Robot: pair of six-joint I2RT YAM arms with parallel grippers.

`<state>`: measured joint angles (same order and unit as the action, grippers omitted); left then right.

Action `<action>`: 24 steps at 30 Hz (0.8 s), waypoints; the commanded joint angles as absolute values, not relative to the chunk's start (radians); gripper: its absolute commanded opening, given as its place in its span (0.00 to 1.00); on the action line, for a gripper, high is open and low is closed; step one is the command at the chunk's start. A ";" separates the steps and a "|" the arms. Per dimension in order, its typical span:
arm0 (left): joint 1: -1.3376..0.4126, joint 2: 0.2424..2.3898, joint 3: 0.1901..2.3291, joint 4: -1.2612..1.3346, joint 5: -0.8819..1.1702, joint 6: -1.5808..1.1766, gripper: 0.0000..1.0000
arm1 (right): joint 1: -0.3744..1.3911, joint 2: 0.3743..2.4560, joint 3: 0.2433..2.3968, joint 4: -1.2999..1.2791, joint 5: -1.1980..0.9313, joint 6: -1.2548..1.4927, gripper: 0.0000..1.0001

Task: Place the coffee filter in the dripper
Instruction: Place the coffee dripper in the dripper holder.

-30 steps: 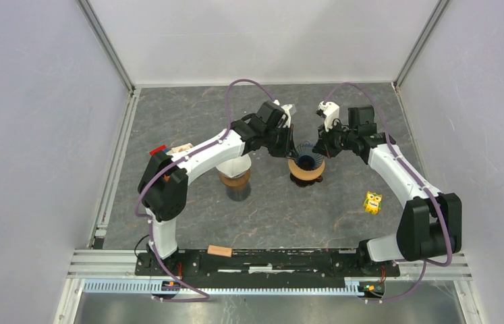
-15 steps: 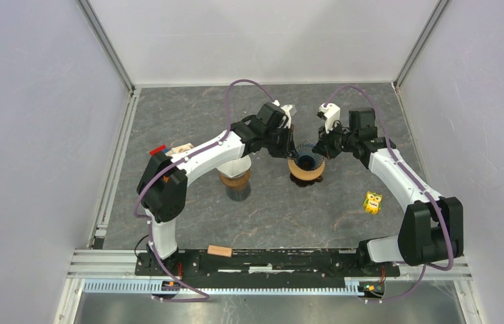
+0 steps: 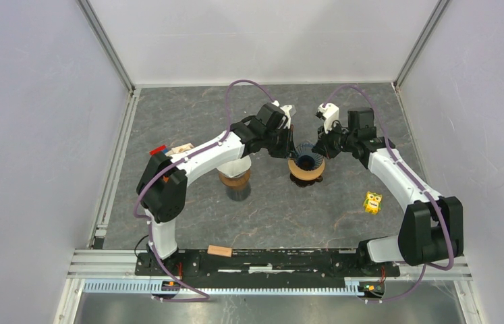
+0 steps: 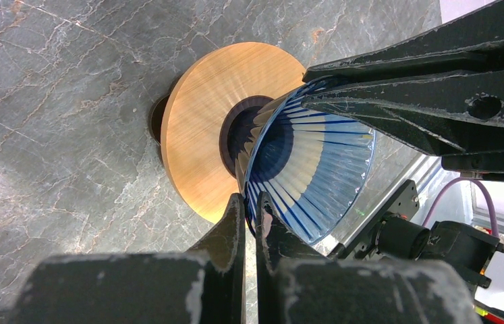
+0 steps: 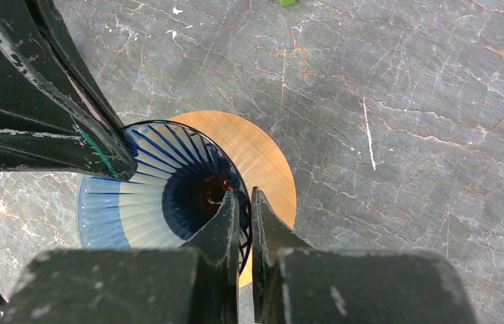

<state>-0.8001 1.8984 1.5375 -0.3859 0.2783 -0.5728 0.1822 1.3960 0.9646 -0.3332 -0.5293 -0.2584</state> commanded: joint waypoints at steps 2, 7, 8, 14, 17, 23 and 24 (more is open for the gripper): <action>-0.897 2.024 1.502 -0.415 0.347 -0.476 0.02 | 0.245 1.523 0.909 -0.390 -0.472 -0.343 0.00; -0.894 2.016 1.555 -0.443 0.351 -0.448 0.06 | 0.245 1.520 0.975 -0.446 -0.470 -0.371 0.04; -0.894 2.014 1.568 -0.447 0.351 -0.444 0.08 | 0.245 1.519 0.986 -0.455 -0.471 -0.375 0.05; -0.890 1.987 1.618 -0.471 0.357 -0.427 0.12 | 0.245 1.509 1.042 -0.500 -0.480 -0.385 0.10; -0.888 1.971 1.634 -0.481 0.358 -0.420 0.15 | 0.245 1.502 1.066 -0.514 -0.481 -0.384 0.14; -0.882 1.967 1.690 -0.507 0.361 -0.410 0.22 | 0.245 1.498 1.113 -0.538 -0.479 -0.380 0.22; -0.882 1.967 1.695 -0.509 0.362 -0.408 0.24 | 0.245 1.498 1.121 -0.542 -0.477 -0.379 0.23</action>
<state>-0.8120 1.9350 1.6466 -0.4988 0.2619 -0.4770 0.2161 1.4590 1.0977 -0.4881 -0.4839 -0.3580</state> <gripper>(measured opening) 0.218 0.222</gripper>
